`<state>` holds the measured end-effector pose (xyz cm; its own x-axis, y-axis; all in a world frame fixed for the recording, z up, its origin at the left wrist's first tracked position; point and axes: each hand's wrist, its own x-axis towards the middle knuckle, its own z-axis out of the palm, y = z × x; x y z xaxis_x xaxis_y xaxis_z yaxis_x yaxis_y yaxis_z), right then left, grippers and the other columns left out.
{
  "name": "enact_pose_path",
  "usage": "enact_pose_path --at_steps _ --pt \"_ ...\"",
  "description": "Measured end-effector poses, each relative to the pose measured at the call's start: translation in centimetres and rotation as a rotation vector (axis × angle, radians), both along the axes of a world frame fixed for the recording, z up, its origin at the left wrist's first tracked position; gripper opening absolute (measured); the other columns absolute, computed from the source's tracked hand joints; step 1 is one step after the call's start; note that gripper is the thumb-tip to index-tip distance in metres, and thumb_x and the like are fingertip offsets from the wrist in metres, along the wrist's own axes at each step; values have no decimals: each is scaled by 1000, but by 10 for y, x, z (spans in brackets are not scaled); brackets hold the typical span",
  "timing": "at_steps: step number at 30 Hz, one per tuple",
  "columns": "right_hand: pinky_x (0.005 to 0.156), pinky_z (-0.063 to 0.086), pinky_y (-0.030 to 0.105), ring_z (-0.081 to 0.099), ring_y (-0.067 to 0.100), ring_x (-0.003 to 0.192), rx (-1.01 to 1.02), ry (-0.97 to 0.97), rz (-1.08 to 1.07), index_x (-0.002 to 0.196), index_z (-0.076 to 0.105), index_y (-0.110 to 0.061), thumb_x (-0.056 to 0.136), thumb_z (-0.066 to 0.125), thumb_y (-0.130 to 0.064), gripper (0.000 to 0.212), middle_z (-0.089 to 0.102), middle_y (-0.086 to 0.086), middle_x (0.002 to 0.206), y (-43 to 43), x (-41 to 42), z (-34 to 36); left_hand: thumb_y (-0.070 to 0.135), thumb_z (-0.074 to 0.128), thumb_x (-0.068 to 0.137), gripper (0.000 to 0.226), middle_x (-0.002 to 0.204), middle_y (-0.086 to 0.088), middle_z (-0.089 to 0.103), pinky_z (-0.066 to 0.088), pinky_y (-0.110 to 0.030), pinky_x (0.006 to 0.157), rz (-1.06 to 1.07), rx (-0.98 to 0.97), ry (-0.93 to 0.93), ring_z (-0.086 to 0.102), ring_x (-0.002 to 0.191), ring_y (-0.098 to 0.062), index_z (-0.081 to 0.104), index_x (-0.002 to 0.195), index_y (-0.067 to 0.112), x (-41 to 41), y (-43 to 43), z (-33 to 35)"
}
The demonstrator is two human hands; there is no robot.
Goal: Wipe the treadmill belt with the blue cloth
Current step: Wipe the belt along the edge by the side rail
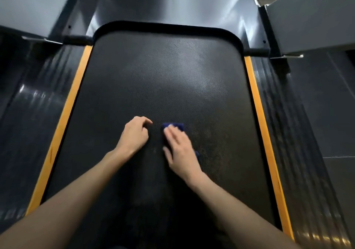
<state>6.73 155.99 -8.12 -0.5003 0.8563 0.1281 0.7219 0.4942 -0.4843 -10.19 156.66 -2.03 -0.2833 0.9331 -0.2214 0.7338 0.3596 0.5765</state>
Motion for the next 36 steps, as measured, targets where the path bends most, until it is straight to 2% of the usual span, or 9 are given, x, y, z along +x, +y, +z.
enact_pose_path --at_steps 3,7,10,15,17,22,25,32,36 --pt "105 38 38 54 27 118 129 -34 159 127 58 -8 79 48 -5 49 56 9 131 23 35 -3 -5 40 85 38 117 -9 58 35 -25 97 29 18 -23 53 111 -22 64 110 10 3 0 0" --pt "107 31 37 52 35 117 77 -2 -374 127 55 -2 75 47 8 54 55 17 129 73 115 -1 -6 41 84 37 118 -6 57 34 -24 98 -16 -3 -25 51 112 -20 66 106 10 -2 -12 -3" --pt "108 29 40 50 40 119 37 64 -624 127 53 5 81 40 1 48 52 23 131 68 93 0 -7 40 83 39 118 -7 57 32 -19 94 24 -2 -6 51 113 -20 66 105 10 -8 -17 -6" --pt "109 33 39 50 29 122 53 14 115 129 54 -5 80 38 -6 52 52 12 135 -13 -17 -5 -8 39 84 36 112 -8 61 27 -5 83 122 90 -48 55 107 -19 68 101 7 -5 -14 3" --pt "110 29 34 51 25 121 94 -35 232 129 56 -9 78 35 -7 55 53 7 135 -8 -5 -4 -7 39 86 35 112 -8 60 27 -5 83 107 84 -54 54 106 -18 67 102 7 -8 -15 5" --pt "106 34 41 54 35 115 99 -27 -294 127 57 -3 72 43 3 57 56 17 130 52 87 -3 -3 35 89 39 118 -5 56 32 -18 87 130 -55 -42 50 109 -17 62 112 15 -33 -32 8" --pt "107 33 45 52 38 119 14 65 -584 125 56 4 73 37 -2 55 54 21 130 48 58 -1 -2 36 91 39 118 -5 55 34 -20 87 150 -81 -37 50 108 -16 61 115 15 -41 -43 8" --pt "110 31 35 48 21 124 85 -18 396 132 53 -13 78 44 -6 55 50 4 138 -41 -53 -9 -6 40 86 39 118 -9 58 34 -19 90 167 -37 -12 53 110 -21 62 111 11 -44 -44 4" --pt "107 31 38 51 29 119 114 -11 -15 130 54 -8 73 41 0 59 53 11 134 22 4 -11 -3 38 90 37 120 -5 56 32 -17 87 229 -58 -7 51 111 -17 60 114 14 -58 -51 4"
